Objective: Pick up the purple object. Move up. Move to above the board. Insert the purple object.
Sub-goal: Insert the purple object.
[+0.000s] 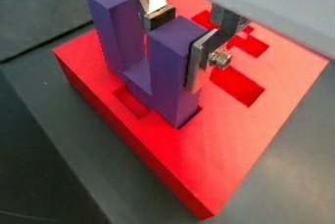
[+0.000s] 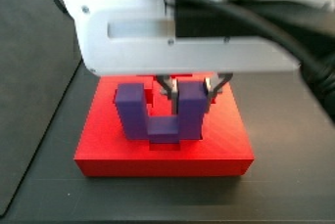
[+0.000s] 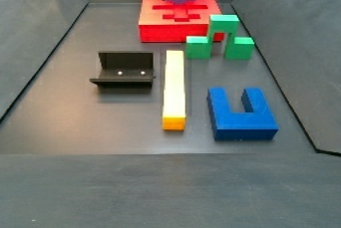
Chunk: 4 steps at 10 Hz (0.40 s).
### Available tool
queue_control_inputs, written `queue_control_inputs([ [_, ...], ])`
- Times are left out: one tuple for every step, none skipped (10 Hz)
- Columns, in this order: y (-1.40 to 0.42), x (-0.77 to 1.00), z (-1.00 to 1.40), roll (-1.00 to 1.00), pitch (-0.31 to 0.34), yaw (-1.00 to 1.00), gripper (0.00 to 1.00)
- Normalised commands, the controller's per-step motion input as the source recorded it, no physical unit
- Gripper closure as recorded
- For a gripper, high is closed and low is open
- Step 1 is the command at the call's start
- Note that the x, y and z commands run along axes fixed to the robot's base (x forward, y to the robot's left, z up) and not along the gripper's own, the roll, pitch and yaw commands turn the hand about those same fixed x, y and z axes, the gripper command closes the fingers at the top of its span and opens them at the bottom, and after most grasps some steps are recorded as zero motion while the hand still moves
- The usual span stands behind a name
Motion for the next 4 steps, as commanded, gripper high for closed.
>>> queue_control_inputs([
  [0.01, 0.01, -0.86, 0.02, -0.129, -0.05, 1.0],
  [0.0, 0.02, -0.79, 0.01, -0.141, -0.05, 1.0],
  [0.0, 0.04, 0.0, 0.0, 0.036, -0.02, 1.0],
  [0.0, 0.0, 0.0, 0.0, 0.0, 0.0, 1.0],
])
